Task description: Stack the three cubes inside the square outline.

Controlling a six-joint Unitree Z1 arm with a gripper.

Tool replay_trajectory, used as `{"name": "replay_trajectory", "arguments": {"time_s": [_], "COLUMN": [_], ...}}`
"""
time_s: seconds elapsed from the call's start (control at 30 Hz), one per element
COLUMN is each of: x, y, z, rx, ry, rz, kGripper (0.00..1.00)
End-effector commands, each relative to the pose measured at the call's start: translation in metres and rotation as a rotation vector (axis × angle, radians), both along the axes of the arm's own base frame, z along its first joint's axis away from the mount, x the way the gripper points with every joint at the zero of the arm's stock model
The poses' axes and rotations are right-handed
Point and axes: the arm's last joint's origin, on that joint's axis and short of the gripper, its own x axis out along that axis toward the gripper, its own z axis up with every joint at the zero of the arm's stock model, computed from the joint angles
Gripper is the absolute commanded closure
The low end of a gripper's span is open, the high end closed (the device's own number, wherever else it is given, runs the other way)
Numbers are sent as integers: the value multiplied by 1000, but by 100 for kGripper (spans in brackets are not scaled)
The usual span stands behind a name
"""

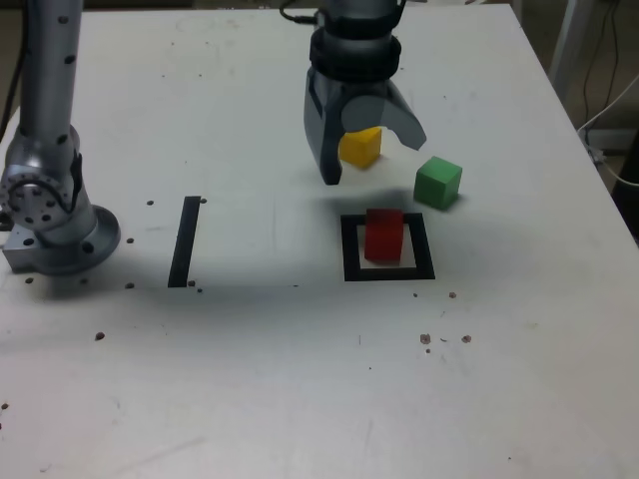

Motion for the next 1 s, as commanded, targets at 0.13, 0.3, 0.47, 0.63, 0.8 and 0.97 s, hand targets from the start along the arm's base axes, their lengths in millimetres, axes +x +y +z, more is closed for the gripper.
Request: {"name": "replay_trajectory", "arguments": {"time_s": [0.13, 0.3, 0.47, 0.63, 0.8, 0.97], "x": [-4, -1, 5, 10, 11, 12], "y": [25, 48, 69, 87, 98, 104], "z": [3, -1, -10, -20, -30, -38], "rx": [3, -8, -35, -72, -108, -149], "ry": [16, 30, 43, 53, 72, 99], "rz": [117, 207, 264, 300, 314, 318], "kGripper": [0, 0, 0, 0, 2, 8]}}
